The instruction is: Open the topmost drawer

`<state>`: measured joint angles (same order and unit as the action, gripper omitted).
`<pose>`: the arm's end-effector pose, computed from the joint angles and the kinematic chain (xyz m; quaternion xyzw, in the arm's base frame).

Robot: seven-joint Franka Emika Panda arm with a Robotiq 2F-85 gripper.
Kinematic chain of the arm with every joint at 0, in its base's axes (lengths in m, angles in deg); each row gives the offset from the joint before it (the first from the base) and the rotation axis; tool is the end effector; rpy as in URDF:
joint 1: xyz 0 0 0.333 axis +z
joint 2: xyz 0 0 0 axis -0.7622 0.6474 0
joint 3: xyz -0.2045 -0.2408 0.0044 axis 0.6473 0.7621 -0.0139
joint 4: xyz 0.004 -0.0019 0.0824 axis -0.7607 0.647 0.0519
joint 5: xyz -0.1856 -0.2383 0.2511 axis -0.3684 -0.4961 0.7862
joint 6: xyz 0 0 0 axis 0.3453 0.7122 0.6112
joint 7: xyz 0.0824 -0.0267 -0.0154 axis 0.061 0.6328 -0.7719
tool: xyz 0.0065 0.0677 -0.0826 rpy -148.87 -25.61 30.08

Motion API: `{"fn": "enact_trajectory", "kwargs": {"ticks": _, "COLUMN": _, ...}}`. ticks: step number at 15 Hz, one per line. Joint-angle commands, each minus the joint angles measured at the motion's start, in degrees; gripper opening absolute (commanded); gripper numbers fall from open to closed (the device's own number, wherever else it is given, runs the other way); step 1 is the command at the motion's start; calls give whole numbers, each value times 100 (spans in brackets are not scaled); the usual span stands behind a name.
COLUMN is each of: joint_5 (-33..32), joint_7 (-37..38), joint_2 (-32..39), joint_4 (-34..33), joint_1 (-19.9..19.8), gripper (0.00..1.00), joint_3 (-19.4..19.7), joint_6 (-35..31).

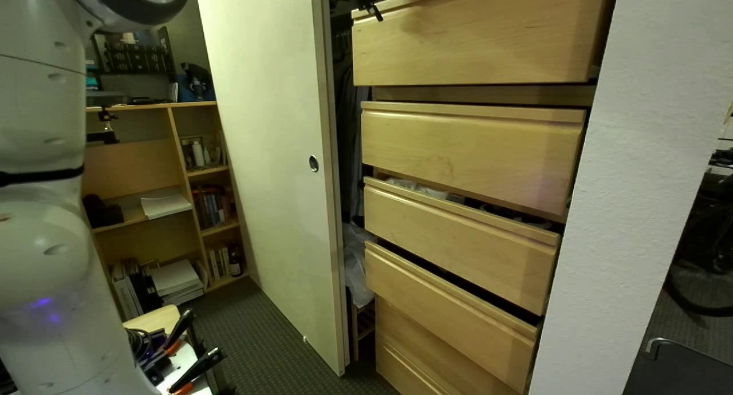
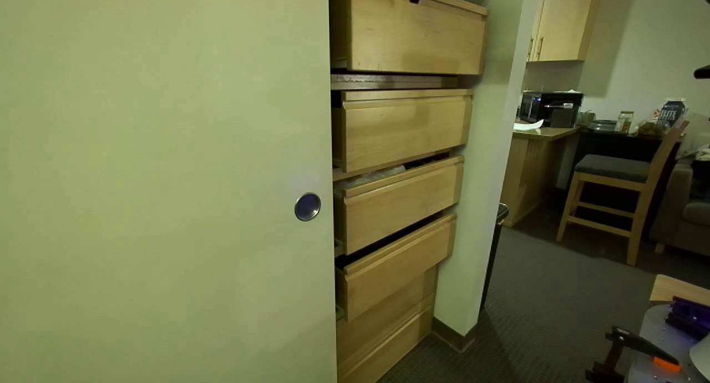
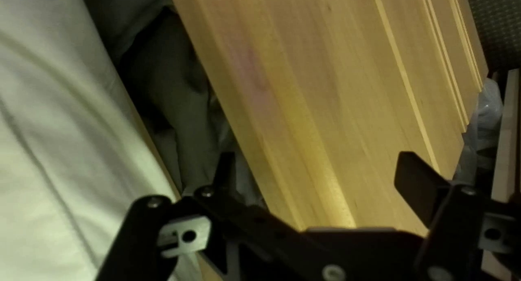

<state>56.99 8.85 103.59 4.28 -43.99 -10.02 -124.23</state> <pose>0.6156 0.0940 0.7960 0.8118 0.4774 0.2312 0.2439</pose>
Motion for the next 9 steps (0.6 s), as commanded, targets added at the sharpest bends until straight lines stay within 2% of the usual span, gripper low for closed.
{"fn": "enact_trajectory", "kwargs": {"ticks": 1, "joint_5": -94, "joint_7": -89, "joint_2": 114, "joint_4": -277, "joint_1": -2, "gripper": 100, "joint_3": 28, "joint_6": -66}}
{"fn": "enact_trajectory", "kwargs": {"ticks": 9, "joint_5": -55, "joint_7": -112, "joint_2": 236, "joint_4": -369, "joint_1": 1, "gripper": 100, "joint_3": 28, "joint_6": -47}}
